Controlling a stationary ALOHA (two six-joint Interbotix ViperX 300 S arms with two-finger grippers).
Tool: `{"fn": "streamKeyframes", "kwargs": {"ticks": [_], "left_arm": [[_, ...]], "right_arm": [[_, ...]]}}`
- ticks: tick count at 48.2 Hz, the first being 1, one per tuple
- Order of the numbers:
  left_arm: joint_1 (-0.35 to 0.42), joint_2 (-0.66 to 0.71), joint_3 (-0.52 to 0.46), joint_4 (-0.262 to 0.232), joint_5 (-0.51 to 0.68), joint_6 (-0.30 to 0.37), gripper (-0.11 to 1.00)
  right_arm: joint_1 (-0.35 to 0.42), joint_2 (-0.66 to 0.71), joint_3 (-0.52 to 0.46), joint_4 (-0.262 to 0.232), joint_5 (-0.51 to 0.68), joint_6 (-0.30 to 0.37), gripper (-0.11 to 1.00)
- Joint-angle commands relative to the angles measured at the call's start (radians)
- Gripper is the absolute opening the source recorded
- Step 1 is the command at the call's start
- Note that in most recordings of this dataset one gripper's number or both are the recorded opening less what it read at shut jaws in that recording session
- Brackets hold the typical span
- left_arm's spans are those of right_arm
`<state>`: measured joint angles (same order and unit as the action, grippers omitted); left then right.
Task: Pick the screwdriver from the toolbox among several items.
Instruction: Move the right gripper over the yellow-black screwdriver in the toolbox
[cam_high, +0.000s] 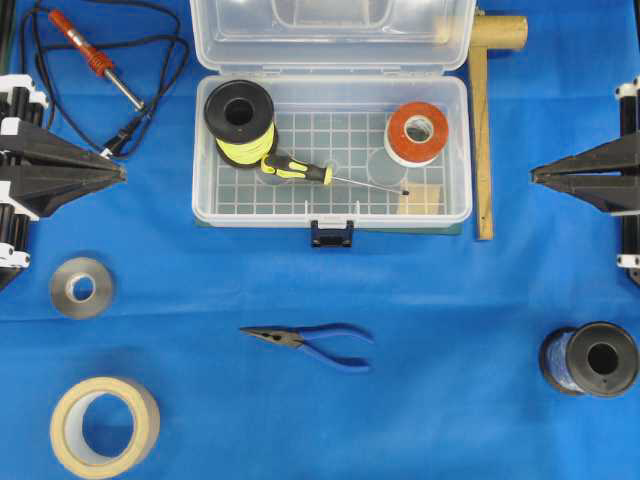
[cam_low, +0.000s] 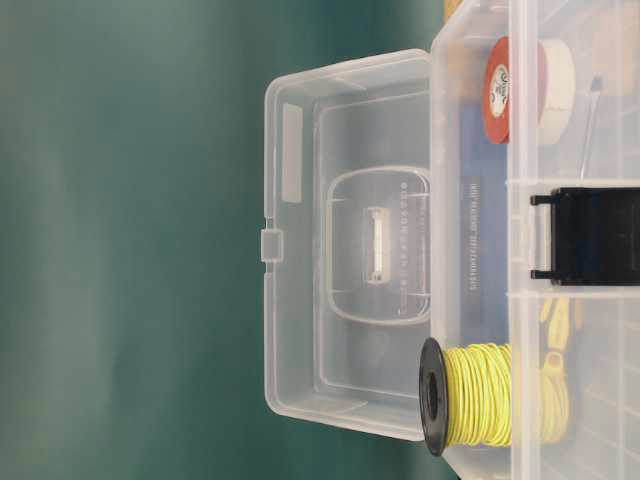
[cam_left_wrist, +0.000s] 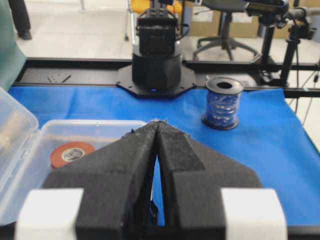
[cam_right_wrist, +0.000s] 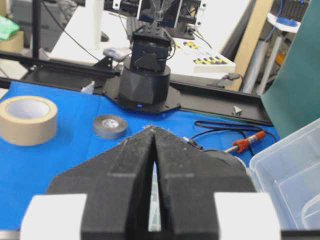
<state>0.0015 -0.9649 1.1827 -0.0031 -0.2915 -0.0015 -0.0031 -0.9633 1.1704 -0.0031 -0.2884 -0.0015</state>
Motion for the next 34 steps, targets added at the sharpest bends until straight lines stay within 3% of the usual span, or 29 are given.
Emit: {"fn": "streamKeyframes", "kwargs": {"ticks": [1,9,17,30,34], "left_arm": [[-0.015,0.008,-0.023,-0.025,-0.005,0.011,0.0],[-0.017,0.011,-0.025,-0.026,-0.005,0.009,0.0],[-0.015,0.011,-0.026,-0.026,-0.011,0.011,0.0],[-0.017,0.011,-0.025,-0.026,-0.008,0.009,0.0],[-0.017,0.011,-0.026,-0.026,-0.011,0.009,0.0]], "right_arm": [[0.0,0.011,-0.018,0.0,-0.008,0.002,0.0],[-0.008,0.137,-0.118,0.037,0.049,0.017,0.0],[-0.086,0.321,-0.301,0.106,0.261,0.066,0.0],[-0.198,0.647,-0.617,0.107,0.594,0.127,0.01],[-0.224,0.755,-0.723,0.107,0.701,0.14,0.13]]}}
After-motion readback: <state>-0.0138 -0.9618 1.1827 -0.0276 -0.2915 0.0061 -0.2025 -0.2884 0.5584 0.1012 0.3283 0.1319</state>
